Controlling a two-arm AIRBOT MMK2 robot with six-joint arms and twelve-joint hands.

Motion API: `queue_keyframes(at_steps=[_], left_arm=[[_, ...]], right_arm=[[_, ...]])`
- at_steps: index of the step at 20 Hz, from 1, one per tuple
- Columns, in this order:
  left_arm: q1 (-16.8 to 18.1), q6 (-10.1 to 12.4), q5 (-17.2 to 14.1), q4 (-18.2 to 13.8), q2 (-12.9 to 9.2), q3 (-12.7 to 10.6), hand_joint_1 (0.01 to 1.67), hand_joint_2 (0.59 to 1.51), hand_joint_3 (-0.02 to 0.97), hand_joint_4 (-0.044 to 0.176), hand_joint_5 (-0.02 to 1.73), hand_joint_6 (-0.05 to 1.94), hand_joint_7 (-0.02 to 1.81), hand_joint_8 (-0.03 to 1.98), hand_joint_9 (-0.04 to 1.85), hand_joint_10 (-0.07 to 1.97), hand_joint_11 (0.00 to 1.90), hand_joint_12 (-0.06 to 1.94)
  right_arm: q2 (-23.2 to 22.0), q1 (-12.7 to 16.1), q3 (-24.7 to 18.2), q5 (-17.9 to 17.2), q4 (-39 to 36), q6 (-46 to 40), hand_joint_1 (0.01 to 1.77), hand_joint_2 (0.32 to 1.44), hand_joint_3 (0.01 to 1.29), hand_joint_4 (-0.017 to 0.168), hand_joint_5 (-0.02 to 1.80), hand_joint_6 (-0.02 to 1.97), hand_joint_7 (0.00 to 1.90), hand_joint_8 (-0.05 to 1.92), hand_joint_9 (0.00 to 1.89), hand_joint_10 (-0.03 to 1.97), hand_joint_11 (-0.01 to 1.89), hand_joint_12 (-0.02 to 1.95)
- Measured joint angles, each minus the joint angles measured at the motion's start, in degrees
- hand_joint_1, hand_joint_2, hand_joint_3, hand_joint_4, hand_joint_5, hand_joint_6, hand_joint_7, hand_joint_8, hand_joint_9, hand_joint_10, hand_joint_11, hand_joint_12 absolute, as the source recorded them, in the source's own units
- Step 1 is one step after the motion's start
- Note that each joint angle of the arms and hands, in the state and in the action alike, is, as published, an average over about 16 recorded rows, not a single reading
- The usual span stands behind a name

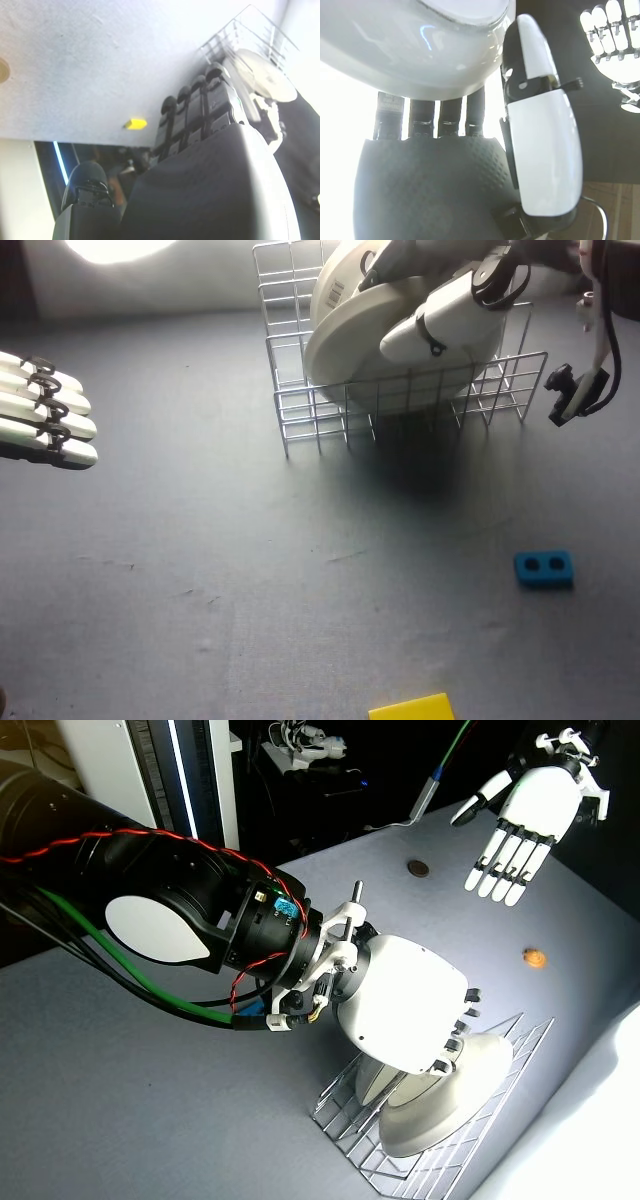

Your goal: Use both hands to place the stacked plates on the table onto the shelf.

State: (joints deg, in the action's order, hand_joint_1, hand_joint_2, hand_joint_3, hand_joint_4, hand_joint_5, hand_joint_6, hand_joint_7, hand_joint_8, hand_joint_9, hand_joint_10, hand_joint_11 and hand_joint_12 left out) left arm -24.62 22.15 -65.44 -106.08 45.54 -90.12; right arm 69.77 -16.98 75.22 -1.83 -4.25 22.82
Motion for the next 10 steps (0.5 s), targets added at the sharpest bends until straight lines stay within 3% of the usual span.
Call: queue_keyframes(at_steps=[3, 10], left_arm=[[-0.02, -0.23, -0.15, 0.65, 0.02, 0.37, 0.01, 1.145, 0.019, 0.003, 0.06, 0.02, 0.02, 0.00, 0.02, -0.06, 0.02, -0.01], [-0.03, -1.48, -1.15, 3.10, 0.23, 3.14, 0.01, 1.147, 0.019, 0.002, 0.06, 0.02, 0.03, 0.00, 0.02, -0.06, 0.02, -0.01]], right_arm=[[-0.57, 1.01, -0.78, 0.07, 0.00, 0.60, 1.06, 1.08, 0.01, -0.005, 0.77, 0.08, 0.92, 0.04, 0.85, 0.17, 0.49, 1.22], [-4.13, 4.84, -5.09, 1.38, 0.00, 3.97, 1.02, 1.08, 0.01, -0.003, 0.64, 0.05, 0.73, 0.03, 0.69, 0.08, 0.26, 1.21]])
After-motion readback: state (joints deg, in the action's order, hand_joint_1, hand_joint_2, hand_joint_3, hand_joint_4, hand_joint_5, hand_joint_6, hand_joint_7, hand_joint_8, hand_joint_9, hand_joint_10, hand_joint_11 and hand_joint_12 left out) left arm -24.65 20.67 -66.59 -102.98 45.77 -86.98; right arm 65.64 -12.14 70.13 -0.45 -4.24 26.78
